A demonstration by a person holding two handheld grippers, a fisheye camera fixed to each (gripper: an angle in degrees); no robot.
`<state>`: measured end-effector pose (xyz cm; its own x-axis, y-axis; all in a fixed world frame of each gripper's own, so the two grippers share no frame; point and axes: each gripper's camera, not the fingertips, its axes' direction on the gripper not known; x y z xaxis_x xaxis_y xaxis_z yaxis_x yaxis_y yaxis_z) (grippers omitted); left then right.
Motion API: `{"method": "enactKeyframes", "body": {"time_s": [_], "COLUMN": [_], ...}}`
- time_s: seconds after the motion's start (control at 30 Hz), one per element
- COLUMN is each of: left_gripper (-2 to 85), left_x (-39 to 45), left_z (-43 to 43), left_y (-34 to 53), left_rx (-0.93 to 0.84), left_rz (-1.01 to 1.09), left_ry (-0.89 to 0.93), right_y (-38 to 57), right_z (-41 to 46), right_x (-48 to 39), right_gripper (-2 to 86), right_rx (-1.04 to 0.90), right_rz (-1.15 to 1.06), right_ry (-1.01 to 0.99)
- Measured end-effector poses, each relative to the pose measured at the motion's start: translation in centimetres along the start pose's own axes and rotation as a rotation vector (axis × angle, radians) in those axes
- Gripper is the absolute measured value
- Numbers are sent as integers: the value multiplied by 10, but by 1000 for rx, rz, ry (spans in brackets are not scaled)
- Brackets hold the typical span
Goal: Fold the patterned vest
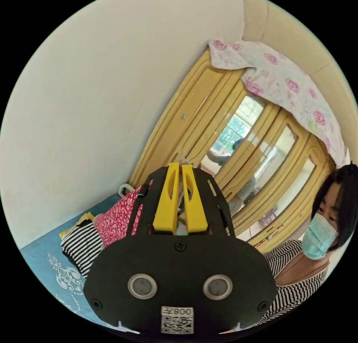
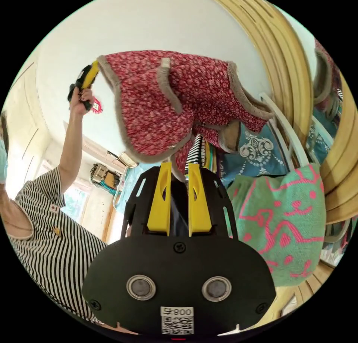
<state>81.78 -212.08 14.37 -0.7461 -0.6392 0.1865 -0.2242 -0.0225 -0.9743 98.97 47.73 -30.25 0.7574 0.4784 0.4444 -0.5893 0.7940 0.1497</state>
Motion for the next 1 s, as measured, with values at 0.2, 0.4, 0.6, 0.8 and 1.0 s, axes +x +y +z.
{"method": "enactKeyframes", "body": {"time_s": [0.2, 0.4, 0.6, 0.8, 1.0], "left_gripper": [8, 9, 9, 9, 10], "left_x": [160, 292, 383, 457, 519], "left_z": [-209, -411, -558, -682, -786], "left_y": [34, 107, 187, 259, 323], "left_rx": [216, 341, 349, 372, 384], "left_rz": [126, 214, 193, 145, 78], "left_ry": [22, -79, -168, -301, -485], "right_y": [2, 61, 85, 87, 85], "right_z": [52, 41, 114, 217, 289], "right_x": [-36, -82, -119, -156, -190], "right_gripper": [113, 133, 84, 35, 25], "right_rx": [85, 417, 320, 100, -47], "right_rz": [100, 86, 51, 83, 41], "right_ry": [-239, -341, -615, -889, -1072]}}
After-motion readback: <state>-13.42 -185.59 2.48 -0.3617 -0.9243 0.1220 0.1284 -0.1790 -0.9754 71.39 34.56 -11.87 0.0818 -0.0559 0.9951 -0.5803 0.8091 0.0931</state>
